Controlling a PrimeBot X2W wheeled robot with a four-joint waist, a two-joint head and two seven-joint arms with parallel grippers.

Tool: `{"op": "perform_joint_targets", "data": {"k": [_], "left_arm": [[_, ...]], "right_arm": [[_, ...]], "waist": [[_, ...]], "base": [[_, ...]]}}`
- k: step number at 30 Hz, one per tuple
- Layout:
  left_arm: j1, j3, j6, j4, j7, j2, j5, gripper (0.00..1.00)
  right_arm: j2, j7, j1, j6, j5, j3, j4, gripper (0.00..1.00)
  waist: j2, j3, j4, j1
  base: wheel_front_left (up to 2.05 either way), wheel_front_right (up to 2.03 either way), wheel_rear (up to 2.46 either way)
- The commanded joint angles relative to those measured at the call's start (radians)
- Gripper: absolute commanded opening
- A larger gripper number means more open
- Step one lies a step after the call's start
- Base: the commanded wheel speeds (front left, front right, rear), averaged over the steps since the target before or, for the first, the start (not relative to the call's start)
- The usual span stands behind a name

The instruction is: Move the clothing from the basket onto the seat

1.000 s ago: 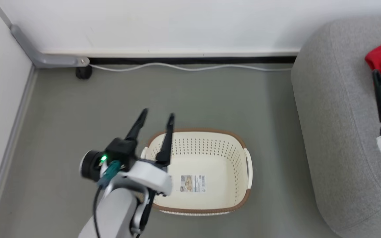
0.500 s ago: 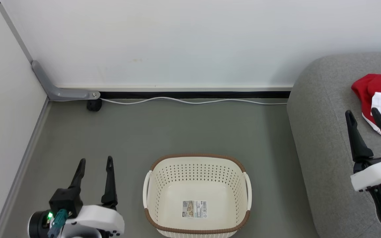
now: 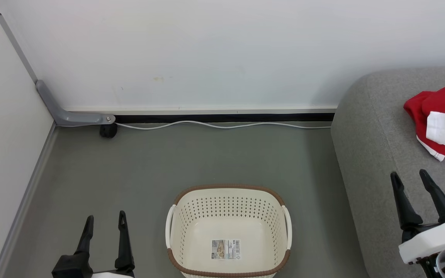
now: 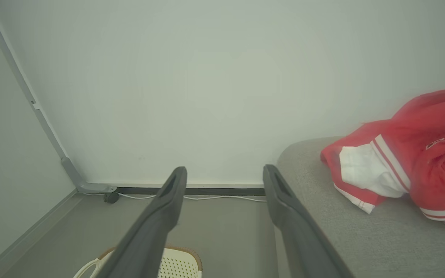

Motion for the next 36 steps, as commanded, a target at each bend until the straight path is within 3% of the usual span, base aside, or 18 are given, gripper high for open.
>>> {"op": "perform_joint_targets", "data": {"k": [1,9,36], "left_arm": [[-0.018,0.023,0.013,-0.034,-0.005,0.003,-0.010,1.00],[-0.008,-0.017,0.054,-0.052,-0.005,0.002,-0.031,1.00],[-0.008,-0.063,0.076,-0.062,-0.005,0.002,-0.039,1.00]], "right_arm": [[-0.016,-0.006,-0.002,0.003,-0.005,0.008,-0.029,1.00],[-0.019,-0.006,0.004,0.003,-0.021,0.012,-0.010,1.00],[-0.024,-0.006,-0.020,0.003,-0.010,0.033,0.027,1.00]], "waist": [[0.0000,0.000,0.000,0.0000],[0.0000,0.007,-0.003,0.0000],[0.0000,0.019,-0.027,0.0000]], "base": [[0.00,0.00,0.00],[0.00,0.00,0.00],[0.00,0.00,0.00]]}}
